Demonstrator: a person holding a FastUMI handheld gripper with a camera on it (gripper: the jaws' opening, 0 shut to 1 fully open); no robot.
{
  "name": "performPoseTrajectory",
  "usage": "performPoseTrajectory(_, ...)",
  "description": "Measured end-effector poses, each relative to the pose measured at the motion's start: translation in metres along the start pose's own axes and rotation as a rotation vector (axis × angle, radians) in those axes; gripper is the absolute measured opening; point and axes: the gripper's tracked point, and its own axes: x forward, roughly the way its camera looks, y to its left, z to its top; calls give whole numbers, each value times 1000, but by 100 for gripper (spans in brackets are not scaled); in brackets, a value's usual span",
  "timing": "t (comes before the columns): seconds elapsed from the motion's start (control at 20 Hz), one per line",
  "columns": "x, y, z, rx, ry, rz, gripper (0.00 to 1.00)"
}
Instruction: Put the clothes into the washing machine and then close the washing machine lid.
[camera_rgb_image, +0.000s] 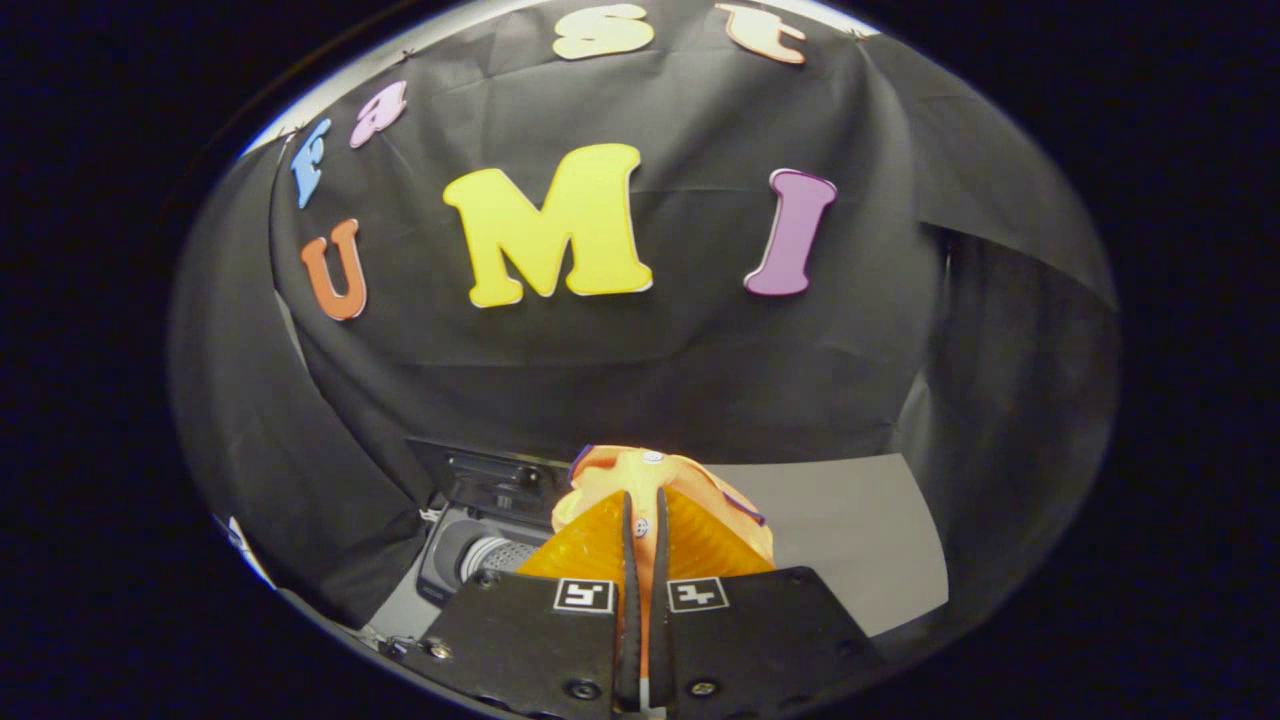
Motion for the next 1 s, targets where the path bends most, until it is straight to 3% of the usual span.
performPoseTrajectory(0.6,22,113,1,-96,24,160,7)
performPoseTrajectory(1.0,44,179,-23,-141,78,233,6)
